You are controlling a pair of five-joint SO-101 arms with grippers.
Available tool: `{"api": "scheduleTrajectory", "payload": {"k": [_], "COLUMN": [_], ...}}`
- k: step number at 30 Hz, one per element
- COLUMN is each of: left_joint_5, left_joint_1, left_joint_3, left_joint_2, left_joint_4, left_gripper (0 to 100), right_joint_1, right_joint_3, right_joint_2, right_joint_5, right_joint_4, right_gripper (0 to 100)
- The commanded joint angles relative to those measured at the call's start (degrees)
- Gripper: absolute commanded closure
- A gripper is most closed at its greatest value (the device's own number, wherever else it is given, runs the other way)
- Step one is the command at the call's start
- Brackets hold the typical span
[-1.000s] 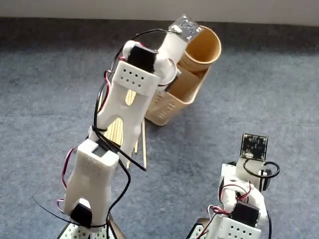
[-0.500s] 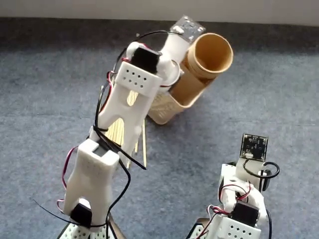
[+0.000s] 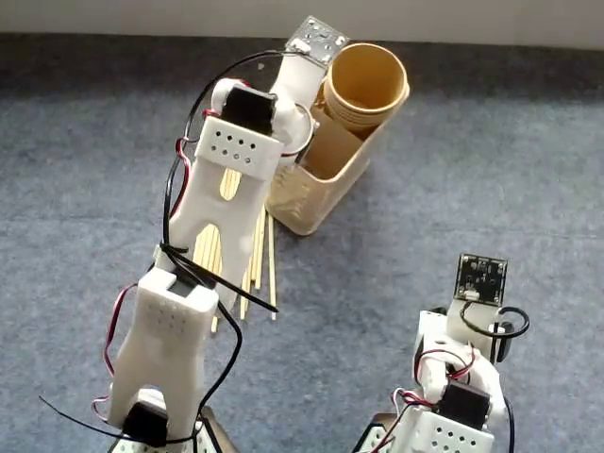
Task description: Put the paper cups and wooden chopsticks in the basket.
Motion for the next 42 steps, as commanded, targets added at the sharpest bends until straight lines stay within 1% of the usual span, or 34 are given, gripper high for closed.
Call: {"api": "scheduleTrajectory", "payload": {"k": [1, 4, 6, 7, 9, 11, 16, 20, 24, 32, 35, 40, 42], "left_joint_5": [2.0, 2.0, 2.0, 2.0, 2.1, 2.2, 2.6, 7.7, 10.2, 13.2, 17.3, 23.9, 28.7], "left_joint_1": [-0.2, -0.5, 0.0, 0.8, 2.5, 4.7, 10.9, 13.1, 13.1, 9.0, 8.4, 8.2, 6.5], "left_joint_3": [0.3, -3.7, -9.0, -12.4, -16.4, -16.0, -9.6, -7.9, -5.9, -3.4, 0.0, -0.1, -0.2], "left_joint_2": [5.7, 5.7, 5.7, 5.7, 5.2, 2.2, -8.2, -16.2, -20.5, -20.5, -20.7, -21.2, -22.3], "left_joint_4": [-0.2, 1.0, 4.1, 5.8, 6.5, 6.5, 6.4, 6.2, 6.2, 6.2, 6.2, 6.2, 6.2], "left_gripper": [100, 100, 100, 100, 100, 100, 100, 100, 100, 100, 100, 100, 100], "right_joint_1": [-0.5, -0.5, -0.5, -0.5, -0.5, -0.5, -0.5, -0.5, -0.5, -0.5, -0.5, -0.5, -0.5], "right_joint_3": [0.4, 0.4, 0.4, 0.4, 0.4, 0.4, 0.4, 0.4, 0.4, 0.4, 0.4, 0.4, 0.4], "right_joint_2": [-0.5, -0.5, -0.5, -0.5, -0.5, -0.5, -0.5, -0.5, -0.5, -0.5, -0.5, -0.5, -0.5], "right_joint_5": [0.4, 0.4, 0.4, 0.4, 0.4, 0.4, 0.4, 0.4, 0.4, 0.3, 0.3, 0.3, 0.3], "right_joint_4": [0.0, 0.0, 0.0, 0.0, 0.0, 0.0, 0.0, 0.0, 0.0, 0.0, 0.0, -0.1, -0.1], "right_gripper": [65.2, 65.2, 65.2, 65.2, 65.2, 65.2, 65.2, 65.2, 65.2, 65.2, 65.2, 65.2, 65.2]}}
